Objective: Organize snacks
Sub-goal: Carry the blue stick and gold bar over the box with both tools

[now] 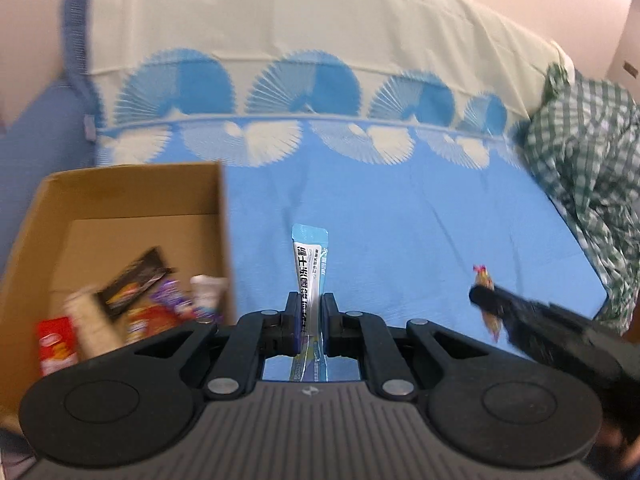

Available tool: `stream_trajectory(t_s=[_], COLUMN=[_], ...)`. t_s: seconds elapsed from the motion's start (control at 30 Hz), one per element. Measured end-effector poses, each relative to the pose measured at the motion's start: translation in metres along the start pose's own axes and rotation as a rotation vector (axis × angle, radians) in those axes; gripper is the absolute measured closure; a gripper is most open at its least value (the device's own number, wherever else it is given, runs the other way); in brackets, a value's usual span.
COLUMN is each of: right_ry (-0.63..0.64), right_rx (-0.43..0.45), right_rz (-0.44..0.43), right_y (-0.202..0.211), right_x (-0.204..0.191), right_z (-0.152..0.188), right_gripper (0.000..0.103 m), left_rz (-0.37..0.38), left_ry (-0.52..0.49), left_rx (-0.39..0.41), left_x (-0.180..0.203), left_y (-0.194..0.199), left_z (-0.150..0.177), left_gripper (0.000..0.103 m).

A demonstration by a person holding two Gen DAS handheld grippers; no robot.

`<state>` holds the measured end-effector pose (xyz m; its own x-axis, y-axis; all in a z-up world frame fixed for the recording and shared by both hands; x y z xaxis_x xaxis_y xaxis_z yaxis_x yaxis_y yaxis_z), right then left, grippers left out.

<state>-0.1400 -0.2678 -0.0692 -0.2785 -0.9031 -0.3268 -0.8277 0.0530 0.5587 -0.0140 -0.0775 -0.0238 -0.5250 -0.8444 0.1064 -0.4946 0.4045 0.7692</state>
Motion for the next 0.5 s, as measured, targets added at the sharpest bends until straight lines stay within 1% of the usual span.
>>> stream_trajectory(t_s=[0.1, 0.17, 0.27, 0.37, 0.5], right_ry=[0.031, 0.066, 0.113, 0.183, 0.268], right_rx=[-0.016, -0.041, -0.074, -0.089, -0.088], right_rz=[-0.09, -0.132, -0.181, -0.21, -0.206], right_y=[0.03, 0.045, 0.061, 0.074, 0.089], right_x=[-0.052, -0.086, -0.126, -0.159, -0.188], right_z=[0.018, 0.034, 0.051, 0.067, 0.08], right_gripper=[0.085, 0.085, 0.085, 0.085, 0.085], left_rz=[-0.057, -0.088, -0.133, -0.163, -0.179], left_ry=[0.019, 0.041, 0.07, 0.103, 0.14], left_rx=[0.031, 0.035, 0.036, 0.046, 0.061], left_x=[-0.025, -0.043, -0.07, -0.094, -0.114], left_y=[0.039, 0.06, 0.085, 0.108, 0.13], left_z=[0.024, 0.044, 0.072, 0.097, 0.124], left_gripper=[0.093, 0.093, 0.093, 0.093, 0.093])
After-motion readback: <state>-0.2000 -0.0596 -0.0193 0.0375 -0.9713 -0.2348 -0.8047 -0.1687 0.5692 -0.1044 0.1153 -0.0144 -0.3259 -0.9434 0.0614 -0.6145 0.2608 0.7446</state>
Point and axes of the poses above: each gripper's, at about its wrist camera, not at the fingertips, and y roughly against the way its jaws point, x to its right, z to its underside, the point moved 4 cm from there along -y, roughly the way its jaws point, and after that the axes turned 1 degree about -x, right-handed, at the moved point
